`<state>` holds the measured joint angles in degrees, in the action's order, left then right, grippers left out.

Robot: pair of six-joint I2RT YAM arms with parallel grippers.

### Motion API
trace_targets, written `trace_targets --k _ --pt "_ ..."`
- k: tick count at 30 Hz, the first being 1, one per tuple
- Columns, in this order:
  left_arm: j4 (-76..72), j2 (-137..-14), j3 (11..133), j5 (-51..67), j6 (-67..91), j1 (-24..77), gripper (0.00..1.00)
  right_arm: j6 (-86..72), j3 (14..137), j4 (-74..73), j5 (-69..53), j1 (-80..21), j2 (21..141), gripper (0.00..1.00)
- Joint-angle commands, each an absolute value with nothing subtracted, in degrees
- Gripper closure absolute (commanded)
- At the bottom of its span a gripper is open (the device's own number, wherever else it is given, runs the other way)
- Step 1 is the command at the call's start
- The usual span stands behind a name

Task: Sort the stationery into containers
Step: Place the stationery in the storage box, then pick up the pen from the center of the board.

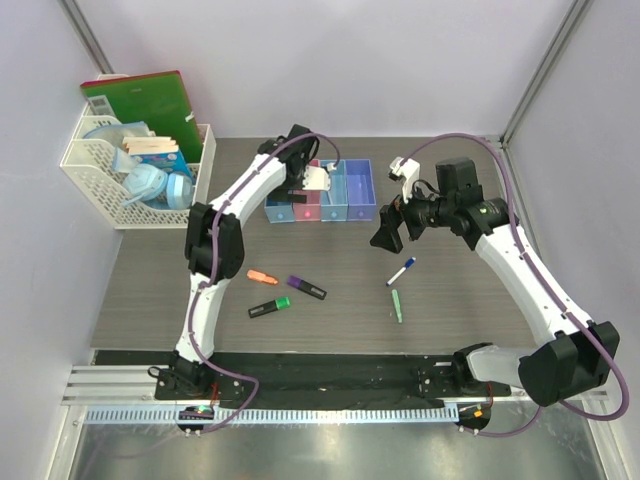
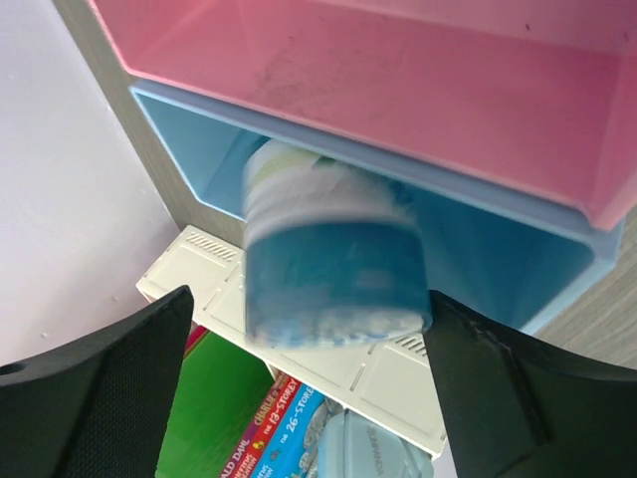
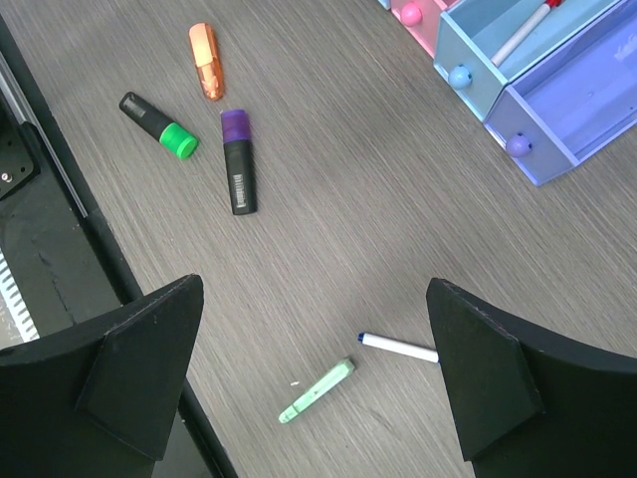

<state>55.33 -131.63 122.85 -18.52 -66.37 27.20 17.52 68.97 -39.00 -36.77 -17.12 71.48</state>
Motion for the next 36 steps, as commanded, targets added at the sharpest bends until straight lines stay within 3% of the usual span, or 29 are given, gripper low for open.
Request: trace_targets --k 1,13,19,27,36 --pt "50.9 -131.2 123.0 -19.8 -66.0 27.9 0.00 18.4 68.6 -37.8 -37.4 -17.1 69.3 0.00" --pt "43.7 -129.3 121.1 -23.4 -64.8 27.9 0.00 18.4 68.3 -37.8 -38.1 -17.1 68.8 0.00" --pt "45.3 -119.7 118.5 -16.0 -47.1 27.9 0.00 19.4 68.9 -39.6 -39.6 -17.1 70.9 0.00" --pt "30.3 -89.5 83.5 2.5 -22.8 27.9 0.00 13.6 66.7 -36.3 -27.2 -17.1 78.2 0.02" --pt "24.9 -79.3 64.6 2.3 -23.7 28.0 0.00 -2.1 60.2 -30.4 -18.9 -17.0 83.8 0.09"
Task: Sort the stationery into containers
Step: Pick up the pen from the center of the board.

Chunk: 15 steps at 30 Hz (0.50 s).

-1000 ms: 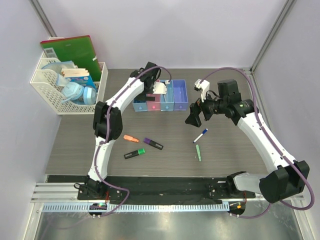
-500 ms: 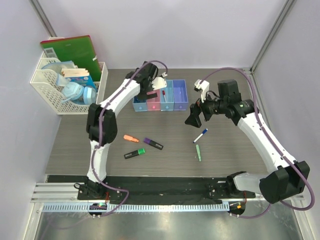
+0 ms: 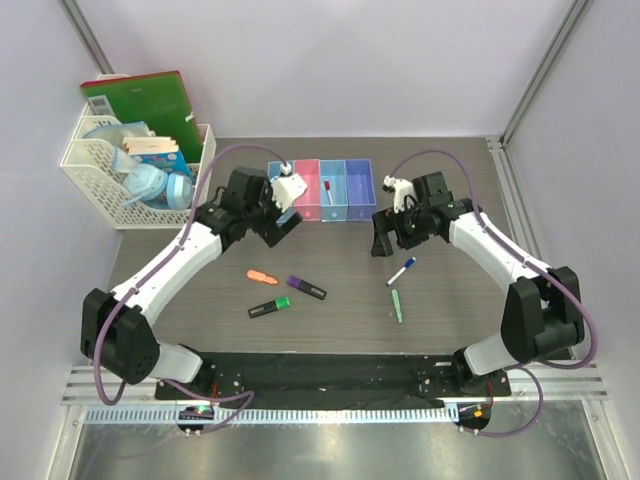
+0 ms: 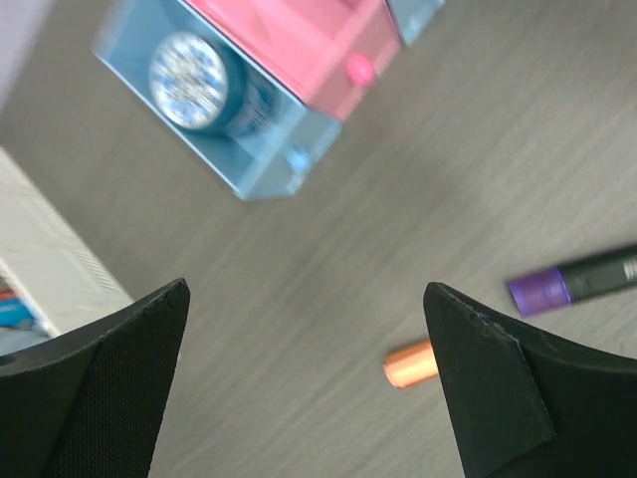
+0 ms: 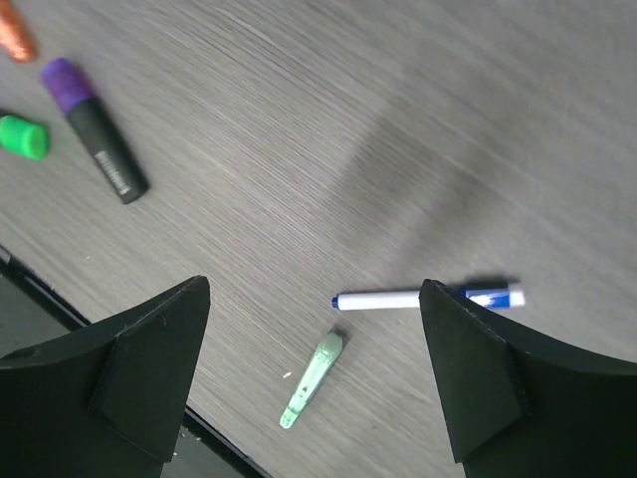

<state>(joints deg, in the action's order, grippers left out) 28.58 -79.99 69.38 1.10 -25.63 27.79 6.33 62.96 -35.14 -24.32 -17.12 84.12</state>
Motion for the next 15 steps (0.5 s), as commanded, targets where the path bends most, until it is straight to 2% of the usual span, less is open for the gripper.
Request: trace_targets --k 1,15 --pt "24.8 -78.8 63.3 2.2 -23.6 27.9 0.00 -3.4 59.6 -29.8 -17.9 -16.9 83.5 0.09" --pt "22.9 -75.9 59.3 3.3 -21.2 27.9 0.00 -7.7 53.4 -26.5 -17.0 -10.8 87.9 0.14"
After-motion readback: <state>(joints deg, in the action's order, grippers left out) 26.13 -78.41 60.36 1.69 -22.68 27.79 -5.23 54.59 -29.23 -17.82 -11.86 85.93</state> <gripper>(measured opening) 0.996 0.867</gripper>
